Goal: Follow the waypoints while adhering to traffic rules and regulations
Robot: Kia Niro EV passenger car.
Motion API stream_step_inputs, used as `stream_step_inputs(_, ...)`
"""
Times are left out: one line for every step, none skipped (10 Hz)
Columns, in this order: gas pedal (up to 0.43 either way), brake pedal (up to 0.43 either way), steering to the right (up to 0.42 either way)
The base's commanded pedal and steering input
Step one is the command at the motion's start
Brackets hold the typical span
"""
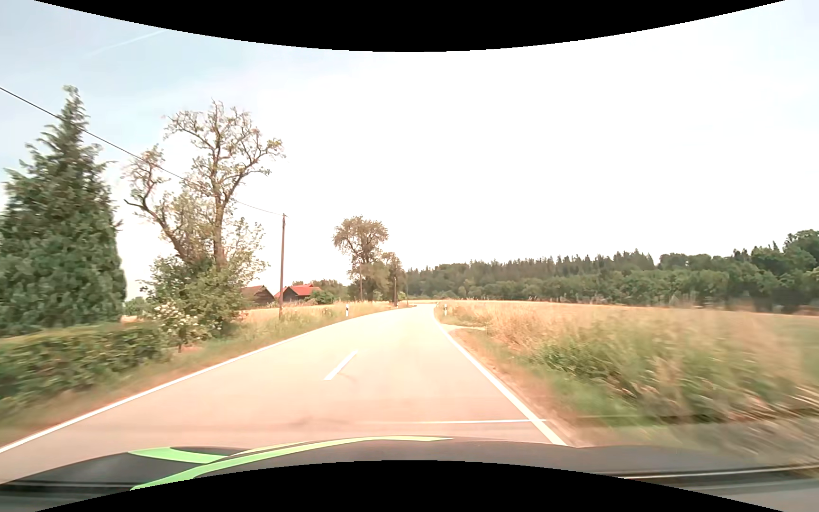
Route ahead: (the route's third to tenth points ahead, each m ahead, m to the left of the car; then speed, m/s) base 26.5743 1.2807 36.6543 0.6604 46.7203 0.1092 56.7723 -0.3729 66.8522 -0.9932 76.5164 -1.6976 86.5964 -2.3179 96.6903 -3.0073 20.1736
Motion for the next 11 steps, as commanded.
stream_step_inputs(0.390,0.000,0.001)
stream_step_inputs(0.378,0.000,0.001)
stream_step_inputs(0.378,0.000,0.003)
stream_step_inputs(0.378,0.000,0.004)
stream_step_inputs(0.370,0.000,0.006)
stream_step_inputs(0.370,0.000,0.006)
stream_step_inputs(0.370,0.000,0.006)
stream_step_inputs(0.370,0.000,0.006)
stream_step_inputs(0.370,0.000,0.007)
stream_step_inputs(0.370,0.000,0.007)
stream_step_inputs(0.358,0.000,0.008)
